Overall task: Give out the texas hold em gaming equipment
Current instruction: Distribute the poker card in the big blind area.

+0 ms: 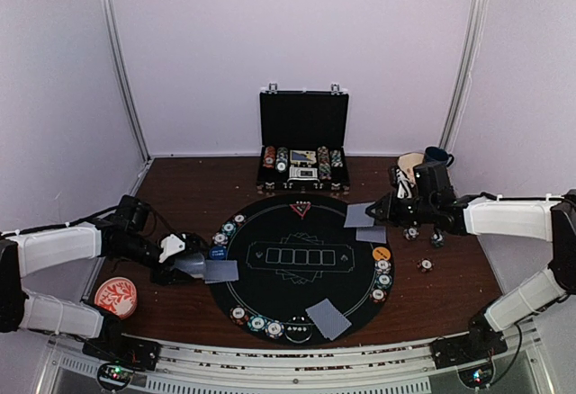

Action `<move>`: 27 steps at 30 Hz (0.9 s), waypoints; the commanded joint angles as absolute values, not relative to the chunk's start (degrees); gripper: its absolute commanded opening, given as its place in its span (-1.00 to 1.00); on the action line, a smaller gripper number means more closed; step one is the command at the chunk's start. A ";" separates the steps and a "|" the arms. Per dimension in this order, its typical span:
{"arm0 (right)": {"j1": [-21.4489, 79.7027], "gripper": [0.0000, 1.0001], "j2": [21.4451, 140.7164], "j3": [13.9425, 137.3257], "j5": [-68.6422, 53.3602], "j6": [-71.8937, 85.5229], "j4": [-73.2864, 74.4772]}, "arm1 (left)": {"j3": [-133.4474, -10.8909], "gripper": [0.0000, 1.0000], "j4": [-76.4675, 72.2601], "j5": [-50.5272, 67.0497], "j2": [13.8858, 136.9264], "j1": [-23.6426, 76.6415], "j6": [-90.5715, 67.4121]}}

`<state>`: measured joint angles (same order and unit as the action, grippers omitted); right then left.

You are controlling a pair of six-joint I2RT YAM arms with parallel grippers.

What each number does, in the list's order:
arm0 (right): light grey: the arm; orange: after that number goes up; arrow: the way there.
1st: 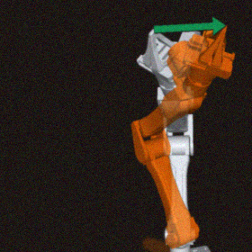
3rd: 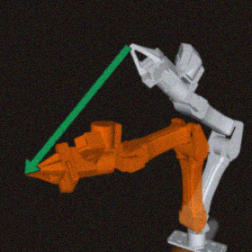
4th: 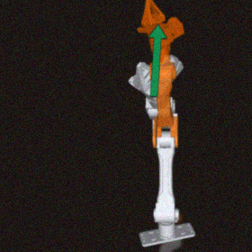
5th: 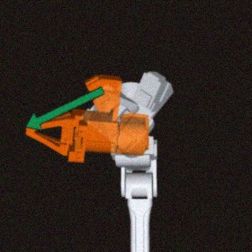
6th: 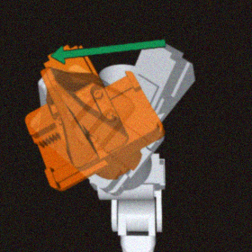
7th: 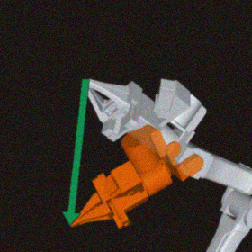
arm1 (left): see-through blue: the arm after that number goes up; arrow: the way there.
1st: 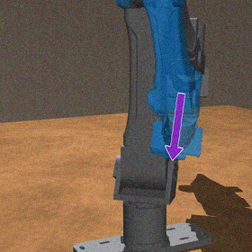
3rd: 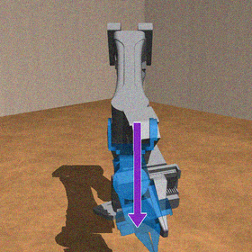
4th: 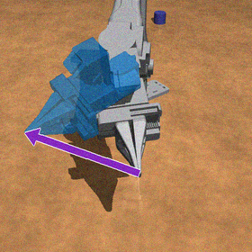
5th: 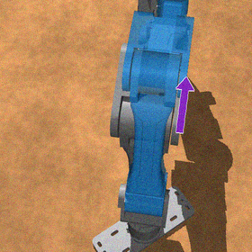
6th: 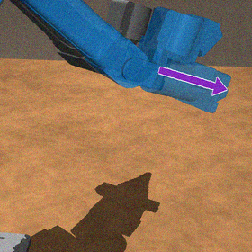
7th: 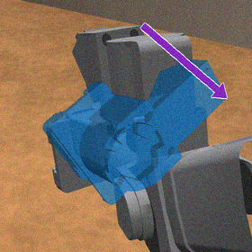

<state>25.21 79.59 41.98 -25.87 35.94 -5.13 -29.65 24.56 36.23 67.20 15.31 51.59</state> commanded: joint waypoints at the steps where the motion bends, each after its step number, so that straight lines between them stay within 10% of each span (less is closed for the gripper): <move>1: 20.20 -1.00 80.68 39.80 -30.80 32.29 -0.01 | -29.85 -0.78 24.06 37.35 67.03 14.95 52.38; 27: 13.45 -1.00 92.10 43.63 -36.94 32.70 -3.29 | -29.91 -0.78 23.98 37.53 67.83 15.01 52.79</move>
<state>14.22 91.48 42.13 -35.11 32.82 -1.69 -29.65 24.56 36.23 67.88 15.31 52.01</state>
